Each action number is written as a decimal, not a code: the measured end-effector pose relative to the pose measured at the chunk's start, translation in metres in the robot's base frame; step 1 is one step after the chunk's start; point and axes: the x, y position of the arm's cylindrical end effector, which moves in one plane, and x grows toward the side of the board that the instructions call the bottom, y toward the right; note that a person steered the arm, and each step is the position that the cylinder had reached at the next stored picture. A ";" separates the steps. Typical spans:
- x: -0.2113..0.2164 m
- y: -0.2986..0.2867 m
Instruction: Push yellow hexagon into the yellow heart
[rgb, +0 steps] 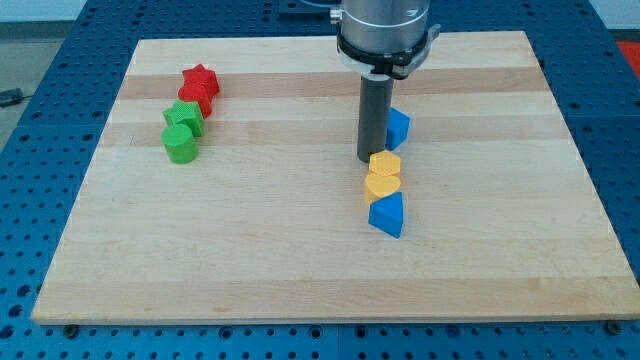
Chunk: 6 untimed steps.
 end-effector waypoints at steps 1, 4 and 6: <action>0.000 -0.005; 0.037 -0.049; 0.056 -0.046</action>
